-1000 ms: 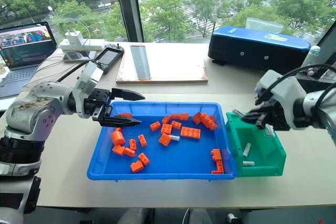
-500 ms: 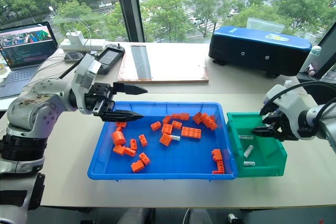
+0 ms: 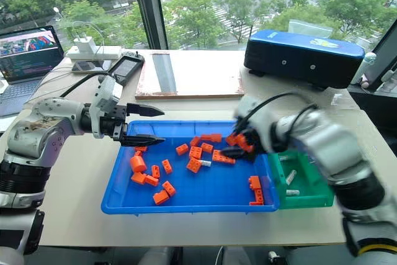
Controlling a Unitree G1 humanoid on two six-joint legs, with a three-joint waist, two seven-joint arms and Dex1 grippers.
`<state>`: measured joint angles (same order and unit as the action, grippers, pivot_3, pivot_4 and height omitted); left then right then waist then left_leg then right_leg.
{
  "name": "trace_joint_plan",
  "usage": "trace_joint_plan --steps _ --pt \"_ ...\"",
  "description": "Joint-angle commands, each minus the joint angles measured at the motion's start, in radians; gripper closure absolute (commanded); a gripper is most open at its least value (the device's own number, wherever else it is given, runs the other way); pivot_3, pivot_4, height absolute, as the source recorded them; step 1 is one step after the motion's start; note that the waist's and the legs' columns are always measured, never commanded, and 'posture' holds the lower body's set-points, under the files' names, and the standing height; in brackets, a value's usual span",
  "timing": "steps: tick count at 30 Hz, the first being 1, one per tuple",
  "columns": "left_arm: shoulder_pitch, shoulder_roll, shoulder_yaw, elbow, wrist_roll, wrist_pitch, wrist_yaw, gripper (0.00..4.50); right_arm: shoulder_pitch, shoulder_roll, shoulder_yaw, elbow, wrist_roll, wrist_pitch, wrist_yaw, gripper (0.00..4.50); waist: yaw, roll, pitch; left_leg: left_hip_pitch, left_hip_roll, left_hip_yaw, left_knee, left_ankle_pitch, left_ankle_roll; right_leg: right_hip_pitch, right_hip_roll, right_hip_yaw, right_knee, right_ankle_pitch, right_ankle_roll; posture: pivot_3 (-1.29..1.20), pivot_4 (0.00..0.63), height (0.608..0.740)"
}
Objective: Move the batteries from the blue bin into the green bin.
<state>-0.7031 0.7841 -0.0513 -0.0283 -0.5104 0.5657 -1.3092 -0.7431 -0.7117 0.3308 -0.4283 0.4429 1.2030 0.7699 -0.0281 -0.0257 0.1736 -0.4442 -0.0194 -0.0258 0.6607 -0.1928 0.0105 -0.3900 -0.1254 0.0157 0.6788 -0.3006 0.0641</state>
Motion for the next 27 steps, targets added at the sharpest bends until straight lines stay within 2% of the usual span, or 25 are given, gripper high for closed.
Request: trace_joint_plan --steps 1,4,13,21,27 --pt "-0.002 0.016 0.029 -0.042 -0.011 -0.007 0.0 0.0 -0.026 0.023 0.088 -0.047 -0.073 -0.034 -0.059 0.11 0.005 0.0 0.0 0.0 0.0 0.0 0.0 0.0 0.0 0.0 0.0 0.0 0.0 0.0 0.0 0.0 0.15 0.732" --pt "0.006 0.024 0.032 -0.048 -0.012 0.0 0.002 0.0 -0.023 0.018 0.172 -0.08 -0.118 -0.069 -0.067 0.11 0.007 0.0 0.0 0.0 -0.001 0.0 0.0 0.0 0.0 0.0 0.0 -0.001 0.0 0.0 0.0 0.0 0.15 0.732" --pt "-0.007 0.028 0.019 -0.04 -0.007 0.007 -0.006 0.0 0.006 0.049 0.25 -0.104 -0.204 -0.098 -0.126 0.11 0.006 0.0 0.0 0.001 -0.001 0.0 0.0 0.0 0.0 -0.001 0.001 -0.001 0.0 0.0 0.0 0.0 0.15 0.732" --pt "-0.016 0.033 0.012 -0.033 -0.002 0.009 -0.02 0.0 0.051 0.119 0.249 -0.109 -0.246 -0.068 -0.192 0.11 0.004 0.0 0.0 0.001 -0.001 0.0 0.0 0.0 0.0 -0.001 0.001 -0.001 0.001 0.0 0.0 0.0 0.15 0.732" --pt "-0.019 0.034 0.009 -0.027 0.003 0.007 -0.027 0.0 0.052 0.131 0.245 -0.108 -0.256 -0.05 -0.205 0.11 0.004 0.0 0.0 0.001 -0.001 0.0 0.0 0.0 0.0 -0.001 0.001 -0.001 0.001 0.0 0.0 0.0 0.15 0.732"
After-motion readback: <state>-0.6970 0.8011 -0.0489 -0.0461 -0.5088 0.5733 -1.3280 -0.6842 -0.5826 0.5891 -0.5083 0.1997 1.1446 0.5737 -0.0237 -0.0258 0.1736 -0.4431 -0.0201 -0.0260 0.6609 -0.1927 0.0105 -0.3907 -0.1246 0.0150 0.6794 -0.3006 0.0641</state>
